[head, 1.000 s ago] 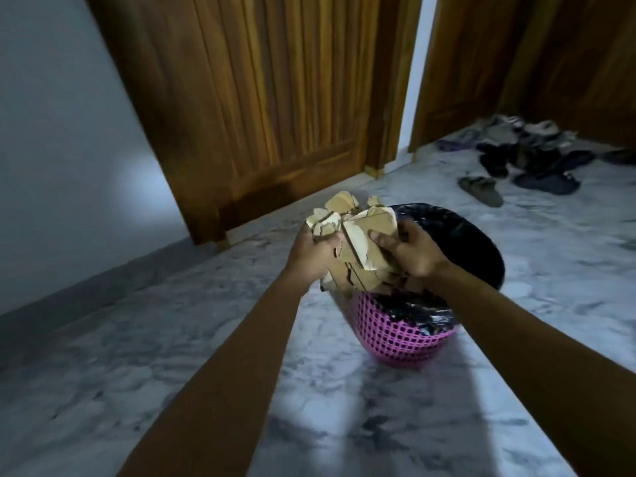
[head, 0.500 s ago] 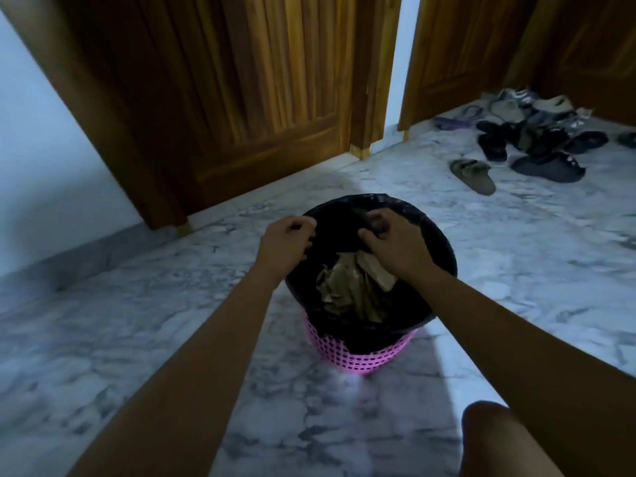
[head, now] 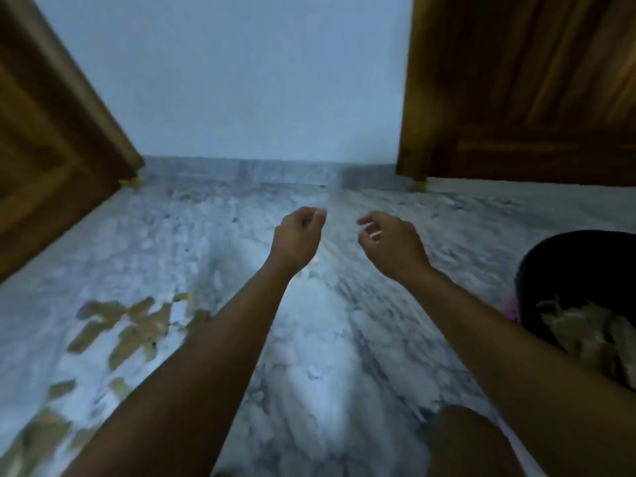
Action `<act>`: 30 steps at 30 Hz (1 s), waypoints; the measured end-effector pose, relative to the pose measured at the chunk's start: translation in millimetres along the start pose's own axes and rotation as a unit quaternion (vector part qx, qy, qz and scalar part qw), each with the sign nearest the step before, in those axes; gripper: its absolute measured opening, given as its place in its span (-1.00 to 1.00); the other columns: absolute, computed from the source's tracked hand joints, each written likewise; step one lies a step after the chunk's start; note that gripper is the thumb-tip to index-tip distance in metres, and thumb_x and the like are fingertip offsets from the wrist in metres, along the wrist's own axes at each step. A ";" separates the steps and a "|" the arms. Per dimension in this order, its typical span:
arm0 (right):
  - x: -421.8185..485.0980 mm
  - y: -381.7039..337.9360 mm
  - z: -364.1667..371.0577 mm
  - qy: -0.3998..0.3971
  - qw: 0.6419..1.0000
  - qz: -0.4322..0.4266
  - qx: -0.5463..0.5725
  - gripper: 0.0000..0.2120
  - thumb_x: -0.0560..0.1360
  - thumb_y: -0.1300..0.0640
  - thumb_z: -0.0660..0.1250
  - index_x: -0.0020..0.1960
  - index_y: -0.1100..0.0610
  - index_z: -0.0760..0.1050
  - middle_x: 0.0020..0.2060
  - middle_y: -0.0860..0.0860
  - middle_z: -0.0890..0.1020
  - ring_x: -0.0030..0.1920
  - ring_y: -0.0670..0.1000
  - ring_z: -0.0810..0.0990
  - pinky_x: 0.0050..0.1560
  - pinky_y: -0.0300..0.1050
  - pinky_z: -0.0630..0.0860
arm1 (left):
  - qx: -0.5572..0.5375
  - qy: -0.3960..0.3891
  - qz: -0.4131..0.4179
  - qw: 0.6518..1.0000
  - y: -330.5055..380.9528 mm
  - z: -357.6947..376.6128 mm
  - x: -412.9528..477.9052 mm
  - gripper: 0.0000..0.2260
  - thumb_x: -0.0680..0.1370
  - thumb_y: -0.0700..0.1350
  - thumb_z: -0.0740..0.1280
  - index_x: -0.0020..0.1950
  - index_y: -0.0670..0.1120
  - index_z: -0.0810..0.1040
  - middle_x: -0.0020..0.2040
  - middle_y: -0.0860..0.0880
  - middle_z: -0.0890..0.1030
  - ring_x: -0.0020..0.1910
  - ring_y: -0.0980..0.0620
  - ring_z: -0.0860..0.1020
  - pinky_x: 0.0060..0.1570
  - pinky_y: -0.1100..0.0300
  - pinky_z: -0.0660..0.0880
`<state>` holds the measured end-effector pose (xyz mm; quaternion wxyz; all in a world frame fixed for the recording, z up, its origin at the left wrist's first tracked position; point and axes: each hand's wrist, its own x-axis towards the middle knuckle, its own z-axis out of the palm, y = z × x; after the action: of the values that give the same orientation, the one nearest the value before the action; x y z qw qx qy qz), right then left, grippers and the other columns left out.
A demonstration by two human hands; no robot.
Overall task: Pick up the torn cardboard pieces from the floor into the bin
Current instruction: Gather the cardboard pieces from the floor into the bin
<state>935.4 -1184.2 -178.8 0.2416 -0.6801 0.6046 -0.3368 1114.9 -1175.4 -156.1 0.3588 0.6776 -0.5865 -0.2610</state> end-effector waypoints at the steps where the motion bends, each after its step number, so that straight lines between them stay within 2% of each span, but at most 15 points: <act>1: -3.4 -22.5 21.4 -0.033 0.999 -0.021 0.004 -0.80 0.48 -0.02 0.33 0.09 -0.07 0.59 -0.13 -0.12 0.67 -0.12 -0.02 0.66 -0.04 -0.04 0.63 | -0.012 0.031 -0.031 0.999 -17.5 -27.1 -11.8 -0.69 0.61 0.12 0.26 0.19 -0.02 0.63 0.11 0.06 0.65 0.14 0.09 0.57 0.12 0.24 0.42; 4: -26.2 -86.2 84.2 -0.125 0.988 -0.090 0.022 -0.78 0.47 -0.04 0.33 0.10 -0.08 0.59 -0.13 -0.10 0.69 -0.10 -0.01 0.67 0.01 -0.05 0.62 | -0.022 0.105 -0.105 0.989 -68.0 -104.4 -60.1 -0.69 0.60 0.14 0.27 0.19 -0.01 0.63 0.12 -0.03 0.66 0.16 -0.03 0.59 0.15 0.16 0.46; 7: -62.9 -144.6 139.2 -0.224 0.964 -0.145 0.019 -0.76 0.48 -0.05 0.32 0.13 -0.10 0.57 -0.09 -0.11 0.68 -0.09 0.02 0.66 0.01 -0.01 0.62 | -0.003 0.155 -0.168 0.974 -108.0 -170.2 -121.2 -0.63 0.61 0.16 0.23 0.26 -0.03 0.59 0.19 -0.05 0.62 0.19 -0.03 0.56 0.13 0.19 0.42; 10: -108.3 -191.6 183.8 -0.301 0.935 -0.189 0.004 -0.75 0.49 -0.03 0.33 0.16 -0.12 0.57 -0.03 -0.09 0.68 0.00 0.04 0.64 0.04 0.01 0.61 | -0.002 0.183 -0.212 0.960 -155.0 -219.9 -184.4 -0.62 0.61 0.16 0.24 0.25 -0.07 0.59 0.19 -0.05 0.62 0.20 0.00 0.54 0.09 0.25 0.36; 13: -158.4 -222.9 226.8 -0.356 0.911 -0.206 -0.010 -0.74 0.51 0.01 0.35 0.19 -0.07 0.57 0.06 -0.03 0.68 0.04 0.05 0.65 0.11 -0.01 0.59 | -0.003 0.191 -0.248 0.950 -203.3 -254.5 -243.9 -0.59 0.59 0.19 0.26 0.24 -0.08 0.59 0.21 -0.07 0.62 0.23 -0.03 0.55 0.14 0.20 0.41; 15: -193.3 -235.6 258.2 -0.410 0.885 -0.220 -0.032 -0.70 0.53 0.02 0.36 0.26 -0.03 0.54 0.12 -0.02 0.65 0.07 0.05 0.64 0.13 -0.08 0.57 | -0.005 0.186 -0.265 0.946 -236.2 -270.1 -281.3 -0.58 0.58 0.19 0.27 0.25 -0.08 0.59 0.19 -0.03 0.62 0.18 0.02 0.56 0.17 0.18 0.42; 18: -240.3 -242.6 300.6 -0.457 0.857 -0.220 -0.090 -0.68 0.50 -0.04 0.41 0.24 -0.04 0.54 0.14 -0.03 0.65 0.08 0.04 0.63 0.12 -0.09 0.56 | -0.017 0.177 -0.275 0.945 -281.2 -285.7 -325.1 -0.73 0.60 0.07 0.31 0.14 -0.09 0.64 0.13 -0.03 0.65 0.13 0.05 0.58 0.11 0.23 0.42; 19: -254.2 -243.9 311.5 -0.460 0.855 -0.213 -0.106 -0.67 0.48 -0.07 0.42 0.22 -0.05 0.54 0.13 -0.02 0.65 0.08 0.05 0.64 0.11 -0.07 0.57 | -0.019 0.168 -0.284 0.944 -296.6 -289.2 -337.7 -0.80 0.59 0.04 0.33 0.06 -0.05 0.65 0.08 -0.02 0.66 0.09 0.07 0.60 0.09 0.22 0.43; 21: -276.2 -243.4 331.6 -0.471 0.851 -0.192 -0.131 -0.62 0.45 -0.12 0.44 0.22 -0.05 0.55 0.15 -0.02 0.64 0.11 0.06 0.63 0.11 -0.06 0.58 | -0.034 0.154 -0.292 0.943 -319.0 -296.8 -361.1 -0.91 0.57 -0.03 0.39 -0.11 0.00 0.62 -0.10 0.02 0.64 -0.16 0.16 0.60 -0.02 0.22 0.43; 22: -288.9 -243.9 340.3 -0.480 0.845 -0.183 -0.150 -0.58 0.44 -0.13 0.45 0.26 -0.05 0.53 0.18 -0.01 0.62 0.14 0.06 0.62 0.14 -0.05 0.57 | -0.050 0.153 -0.293 0.942 -329.2 -300.3 -373.6 -0.90 0.54 -0.06 0.42 -0.17 0.01 0.61 -0.21 0.05 0.62 -0.28 0.17 0.60 -0.10 0.22 0.42; 24: -305.3 -242.9 351.8 -0.500 0.828 -0.166 -0.193 -0.46 0.41 -0.16 0.47 0.34 -0.06 0.47 0.25 0.01 0.57 0.19 0.08 0.59 0.19 -0.02 0.55 | -0.067 0.146 -0.298 0.941 -341.4 -305.6 -392.1 -0.89 0.53 -0.11 0.43 -0.19 0.03 0.62 -0.31 0.11 0.62 -0.34 0.23 0.59 -0.18 0.26 0.45; 26: -324.1 -245.6 363.1 -0.513 0.815 -0.147 -0.226 -0.40 0.38 -0.17 0.49 0.36 -0.07 0.43 0.30 0.01 0.52 0.21 0.09 0.57 0.20 -0.02 0.53 | -0.045 0.114 -0.317 0.940 -357.0 -311.5 -413.1 -0.95 0.55 -0.11 0.40 -0.04 -0.03 0.66 -0.15 0.03 0.68 -0.19 0.19 0.61 -0.07 0.22 0.51; 27: -331.9 -245.3 367.1 -0.518 0.808 -0.146 -0.240 -0.39 0.37 -0.16 0.50 0.36 -0.06 0.42 0.31 0.03 0.52 0.23 0.09 0.56 0.19 -0.05 0.53 | -0.026 0.097 -0.326 0.940 -366.1 -312.2 -420.1 -0.88 0.54 -0.12 0.39 0.04 -0.06 0.66 -0.05 -0.01 0.69 -0.09 0.10 0.62 0.00 0.19 0.52; 30: -348.2 -233.6 383.1 -0.529 0.793 -0.144 -0.267 -0.29 0.32 -0.19 0.53 0.40 -0.04 0.39 0.32 0.00 0.48 0.26 0.10 0.53 0.19 -0.08 0.51 | 0.009 0.052 -0.342 0.938 -390.8 -308.2 -427.9 -0.79 0.52 -0.17 0.39 0.16 -0.09 0.63 0.07 -0.06 0.68 0.07 -0.04 0.63 0.01 0.22 0.47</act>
<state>1362.3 -835.8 -316.1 0.2816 -0.8687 0.3434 0.2193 1515.9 -678.3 -307.6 0.2721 0.8529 -0.3024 -0.3273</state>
